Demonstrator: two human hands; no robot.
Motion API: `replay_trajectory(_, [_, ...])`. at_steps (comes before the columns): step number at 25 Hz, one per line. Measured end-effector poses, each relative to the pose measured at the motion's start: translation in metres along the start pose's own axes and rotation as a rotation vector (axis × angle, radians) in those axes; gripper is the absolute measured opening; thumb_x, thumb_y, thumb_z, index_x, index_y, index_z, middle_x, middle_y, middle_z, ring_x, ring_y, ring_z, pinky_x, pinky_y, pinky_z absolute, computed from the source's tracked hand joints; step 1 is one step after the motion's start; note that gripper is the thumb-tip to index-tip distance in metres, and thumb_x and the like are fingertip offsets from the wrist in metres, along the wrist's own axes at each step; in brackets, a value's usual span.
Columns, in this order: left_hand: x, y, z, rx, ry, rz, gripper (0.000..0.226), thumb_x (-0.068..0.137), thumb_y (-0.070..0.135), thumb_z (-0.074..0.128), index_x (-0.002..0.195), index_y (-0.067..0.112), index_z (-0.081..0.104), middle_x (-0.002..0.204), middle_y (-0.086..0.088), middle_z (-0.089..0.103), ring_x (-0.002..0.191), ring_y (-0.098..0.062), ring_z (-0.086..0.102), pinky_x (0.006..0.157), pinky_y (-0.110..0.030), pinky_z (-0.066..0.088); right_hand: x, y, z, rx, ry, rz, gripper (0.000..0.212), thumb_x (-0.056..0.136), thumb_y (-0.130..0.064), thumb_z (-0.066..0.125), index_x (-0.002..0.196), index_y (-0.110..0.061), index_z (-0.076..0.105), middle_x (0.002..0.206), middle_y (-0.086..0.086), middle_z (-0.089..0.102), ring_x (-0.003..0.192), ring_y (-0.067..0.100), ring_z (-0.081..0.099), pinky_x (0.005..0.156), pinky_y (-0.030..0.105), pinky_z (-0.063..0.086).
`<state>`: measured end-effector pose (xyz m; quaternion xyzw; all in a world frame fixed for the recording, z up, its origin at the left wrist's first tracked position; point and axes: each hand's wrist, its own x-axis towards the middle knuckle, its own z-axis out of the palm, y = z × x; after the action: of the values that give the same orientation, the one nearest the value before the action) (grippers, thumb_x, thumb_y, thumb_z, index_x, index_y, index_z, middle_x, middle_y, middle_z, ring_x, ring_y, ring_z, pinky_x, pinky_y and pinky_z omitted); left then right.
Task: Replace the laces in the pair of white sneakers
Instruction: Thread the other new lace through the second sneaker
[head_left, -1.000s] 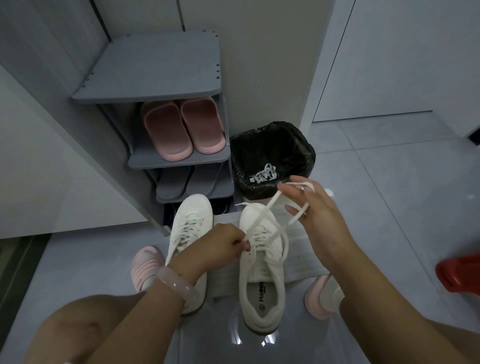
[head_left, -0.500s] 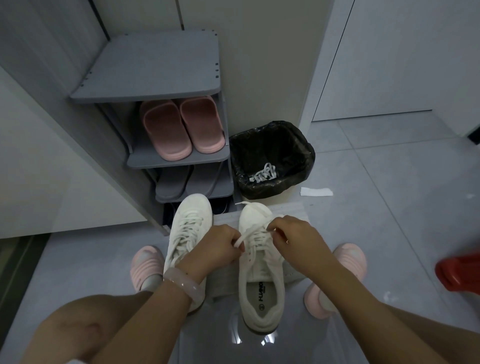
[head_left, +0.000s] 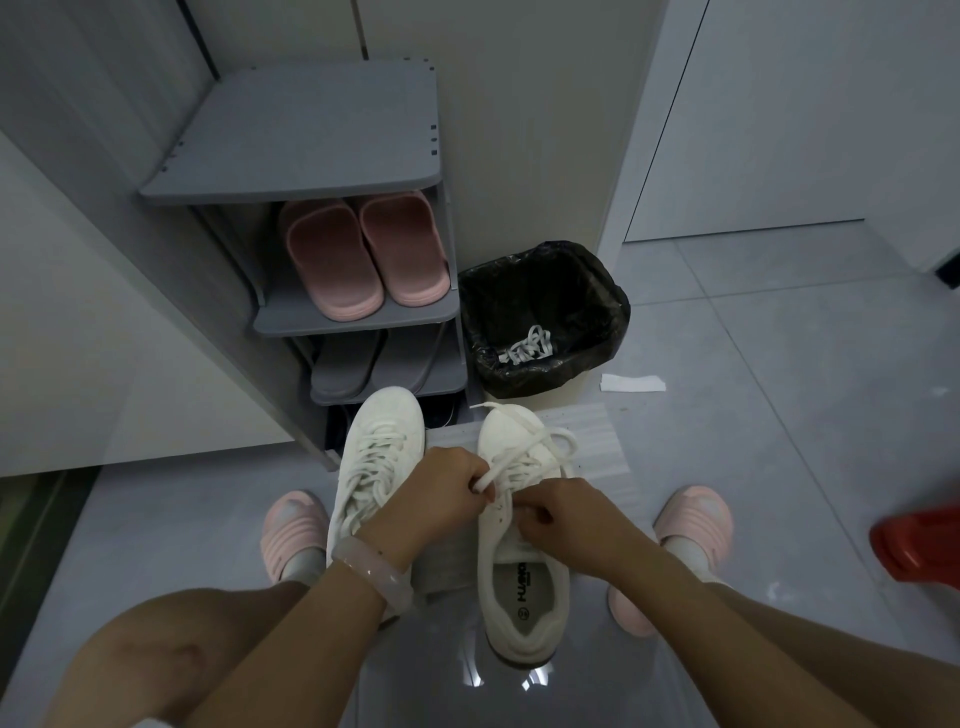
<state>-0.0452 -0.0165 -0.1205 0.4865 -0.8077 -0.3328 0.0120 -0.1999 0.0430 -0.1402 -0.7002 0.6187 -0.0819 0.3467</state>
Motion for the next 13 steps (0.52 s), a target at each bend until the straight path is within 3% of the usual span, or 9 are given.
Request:
replay_trajectory(4, [0.002,0.000,0.002,0.085,-0.009,0.002,0.019,0.086,0.010,0.055,0.095,0.010,0.072,0.099,-0.007,0.070,0.094,-0.019,0.062,0.066,-0.009,0.031,0.001,0.000,0.000,0.075,-0.004,0.023,0.031,0.089,-0.019,0.051,0.116,-0.028,0.064,0.063,-0.019,0.040,0.058,-0.003,0.038,0.054,0.011,0.028])
replay_trajectory(9, [0.002,0.008,0.013,0.293,0.009,0.060,0.018,0.090,0.012,0.047,0.093,0.004,0.063,0.099,-0.012,0.061,0.094,-0.023,0.056,0.070,-0.021,0.033,0.000,0.000,0.002,0.083,0.010,0.032,0.023,0.090,-0.019,0.050,0.103,-0.019,0.068,0.059,-0.016,0.041,0.055,-0.001,0.038,0.055,0.015,0.031])
replay_trajectory(11, [-0.002,0.010,0.020,0.250,0.007,0.083,0.011,0.089,0.011,0.047,0.083,0.009,0.056,0.091,-0.011,0.058,0.090,-0.024,0.056,0.067,-0.022,0.032,0.001,0.001,0.002,0.094,0.011,0.044,0.020,0.089,-0.018,0.051,0.098,-0.018,0.069,0.058,-0.015,0.042,0.054,0.001,0.039,0.055,0.015,0.030])
replay_trajectory(13, [-0.002,0.005,0.021,0.037,0.036,0.006,0.014,0.086,0.010,0.054,0.074,0.015,0.047,0.080,-0.005,0.057,0.080,-0.021,0.058,0.059,-0.019,0.035,0.002,0.001,0.002,0.137,0.016,0.066,0.019,0.088,-0.018,0.053,0.098,-0.021,0.070,0.058,-0.015,0.045,0.053,0.001,0.041,0.052,0.013,0.032])
